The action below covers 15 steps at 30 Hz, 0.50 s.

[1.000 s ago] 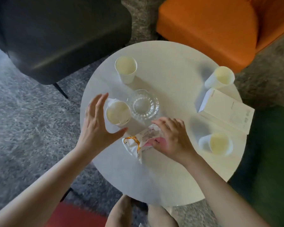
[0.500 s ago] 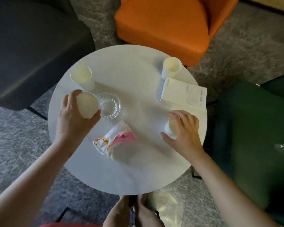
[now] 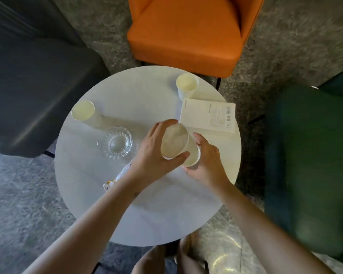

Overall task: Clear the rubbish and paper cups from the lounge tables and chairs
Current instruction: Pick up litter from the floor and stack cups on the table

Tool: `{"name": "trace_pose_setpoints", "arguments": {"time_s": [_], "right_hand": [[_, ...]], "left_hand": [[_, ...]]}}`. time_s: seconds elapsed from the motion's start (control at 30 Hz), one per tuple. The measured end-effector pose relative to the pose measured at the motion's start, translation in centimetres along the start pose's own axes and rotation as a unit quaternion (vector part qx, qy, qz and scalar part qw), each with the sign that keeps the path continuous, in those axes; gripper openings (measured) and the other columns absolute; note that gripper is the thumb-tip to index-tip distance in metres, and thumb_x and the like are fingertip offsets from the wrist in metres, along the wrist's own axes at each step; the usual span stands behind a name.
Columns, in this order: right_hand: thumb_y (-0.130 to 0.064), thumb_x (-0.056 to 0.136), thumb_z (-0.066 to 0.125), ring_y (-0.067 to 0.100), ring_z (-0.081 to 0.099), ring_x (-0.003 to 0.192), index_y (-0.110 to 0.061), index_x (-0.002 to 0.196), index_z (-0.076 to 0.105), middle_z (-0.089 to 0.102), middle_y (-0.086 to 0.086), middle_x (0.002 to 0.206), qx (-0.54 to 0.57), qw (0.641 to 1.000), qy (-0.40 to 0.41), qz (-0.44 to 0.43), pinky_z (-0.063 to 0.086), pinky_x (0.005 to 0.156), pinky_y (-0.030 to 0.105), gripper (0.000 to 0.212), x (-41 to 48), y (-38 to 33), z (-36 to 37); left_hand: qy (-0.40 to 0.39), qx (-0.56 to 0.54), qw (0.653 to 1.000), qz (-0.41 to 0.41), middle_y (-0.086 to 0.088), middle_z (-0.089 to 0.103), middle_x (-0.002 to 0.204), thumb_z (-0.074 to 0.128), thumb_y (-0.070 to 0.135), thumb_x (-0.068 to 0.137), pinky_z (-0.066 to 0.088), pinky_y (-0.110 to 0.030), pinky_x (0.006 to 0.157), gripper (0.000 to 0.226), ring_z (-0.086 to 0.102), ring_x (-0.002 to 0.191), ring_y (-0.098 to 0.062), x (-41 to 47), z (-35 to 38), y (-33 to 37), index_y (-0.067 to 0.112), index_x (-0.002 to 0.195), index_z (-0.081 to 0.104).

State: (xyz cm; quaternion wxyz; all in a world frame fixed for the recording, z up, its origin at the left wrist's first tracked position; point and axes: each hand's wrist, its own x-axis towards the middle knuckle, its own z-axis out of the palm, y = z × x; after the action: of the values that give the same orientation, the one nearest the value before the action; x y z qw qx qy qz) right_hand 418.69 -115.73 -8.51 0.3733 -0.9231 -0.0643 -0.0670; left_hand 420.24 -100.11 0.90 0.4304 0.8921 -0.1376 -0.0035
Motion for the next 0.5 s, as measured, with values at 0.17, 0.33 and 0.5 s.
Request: {"name": "trace_pose_setpoints", "arguments": {"time_s": [0.17,0.33,0.5], "right_hand": [[-0.017,0.047,0.089,0.023,0.056,0.101,-0.018,0.13,0.027,0.059,0.008,0.115,0.049,0.999,0.009,0.004,0.037,0.087,0.028,0.104,-0.2,-0.3,0.5],[-0.025,0.063,0.082,0.014,0.058,0.106,-0.02,0.134,0.029,0.058,0.001,0.123,0.146,0.987,-0.04,0.056,0.05,0.089,0.029,0.088,0.4,-1.0,1.0],[-0.028,0.068,0.079,0.009,0.049,0.119,-0.026,0.137,0.021,0.046,0.0,0.136,0.227,0.968,-0.068,0.088,0.046,0.095,0.026,0.09,1.5,-1.3,2.5]], "left_hand": [[-0.077,0.06,0.995,-0.028,-0.002,0.051,0.12,0.078,0.022,0.065,0.025,0.006,0.078,0.069,0.049,0.098,-0.009,0.2,2.0,-1.0,0.011,0.125,0.046],[-0.171,0.196,0.965,-0.014,-0.005,0.027,0.148,0.06,0.043,0.082,0.027,-0.03,0.104,0.077,0.03,0.132,-0.023,0.1,3.2,-3.1,0.017,0.143,0.021],[-0.21,0.255,0.944,0.012,0.002,-0.016,0.154,0.035,0.05,0.091,0.001,-0.038,0.115,0.074,-0.014,0.141,-0.016,-0.1,3.0,-5.3,0.024,0.145,-0.01]]}}
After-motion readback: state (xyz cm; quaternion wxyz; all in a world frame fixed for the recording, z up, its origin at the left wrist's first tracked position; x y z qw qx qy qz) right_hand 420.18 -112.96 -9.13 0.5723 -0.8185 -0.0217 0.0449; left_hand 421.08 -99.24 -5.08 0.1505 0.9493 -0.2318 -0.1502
